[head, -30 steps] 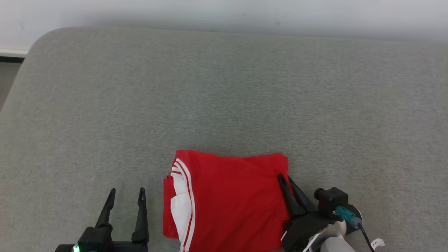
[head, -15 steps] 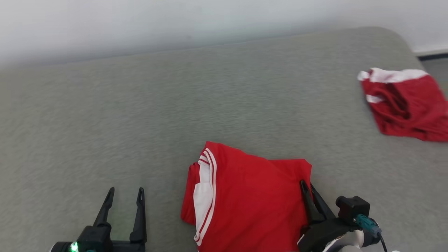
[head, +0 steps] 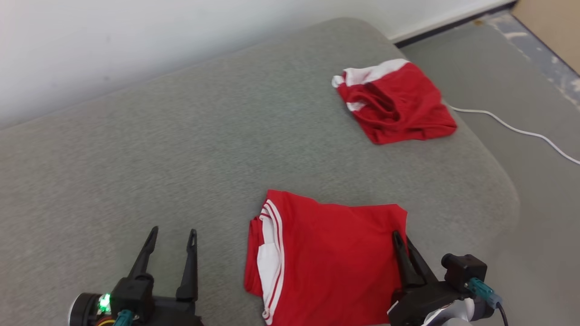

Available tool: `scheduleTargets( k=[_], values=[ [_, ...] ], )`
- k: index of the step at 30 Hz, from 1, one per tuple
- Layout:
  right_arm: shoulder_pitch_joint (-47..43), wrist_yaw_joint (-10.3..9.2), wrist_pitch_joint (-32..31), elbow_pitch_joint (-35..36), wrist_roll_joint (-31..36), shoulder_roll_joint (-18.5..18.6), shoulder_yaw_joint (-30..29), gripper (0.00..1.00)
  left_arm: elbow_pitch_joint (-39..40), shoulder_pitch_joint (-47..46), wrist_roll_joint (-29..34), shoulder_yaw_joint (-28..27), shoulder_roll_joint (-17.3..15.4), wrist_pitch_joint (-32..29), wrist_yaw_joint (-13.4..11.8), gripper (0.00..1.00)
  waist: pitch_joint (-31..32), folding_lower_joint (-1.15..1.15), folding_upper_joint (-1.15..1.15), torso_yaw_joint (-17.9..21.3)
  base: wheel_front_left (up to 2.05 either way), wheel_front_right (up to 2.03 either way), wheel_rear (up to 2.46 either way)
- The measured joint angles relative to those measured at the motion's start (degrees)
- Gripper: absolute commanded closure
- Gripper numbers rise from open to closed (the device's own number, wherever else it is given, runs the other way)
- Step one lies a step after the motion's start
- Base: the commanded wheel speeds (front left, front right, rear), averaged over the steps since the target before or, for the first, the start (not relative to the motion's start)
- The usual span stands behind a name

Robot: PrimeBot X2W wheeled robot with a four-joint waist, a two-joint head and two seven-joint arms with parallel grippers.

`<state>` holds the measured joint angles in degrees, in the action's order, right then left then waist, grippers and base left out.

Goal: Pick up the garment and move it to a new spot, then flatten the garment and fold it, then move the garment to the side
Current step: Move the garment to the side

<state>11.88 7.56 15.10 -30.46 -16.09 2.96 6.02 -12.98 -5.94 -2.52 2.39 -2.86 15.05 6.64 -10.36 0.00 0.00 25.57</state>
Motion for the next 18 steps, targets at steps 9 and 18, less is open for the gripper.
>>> scheduleTargets(
  k=[9, 18],
  values=[
    [1.0, 0.00, 0.0, 1.4, 0.0, 0.0, -1.3, 1.00, 0.2, -2.0, 0.5, 1.4, -0.1, 0.0, 0.5, 0.00, -2.3, 0.00, 0.00, 4.4, 0.00, 0.00, 0.00],
    [9.9, -0.01, 0.0, 3.4, 4.8, 0.3, -0.7, 1.00, 0.6, -3.0, 1.0, 1.6, -0.8, 0.0, 0.5, 0.00, -5.3, 0.00, 0.00, 1.9, 0.00, 0.00, 0.00]
  ],
)
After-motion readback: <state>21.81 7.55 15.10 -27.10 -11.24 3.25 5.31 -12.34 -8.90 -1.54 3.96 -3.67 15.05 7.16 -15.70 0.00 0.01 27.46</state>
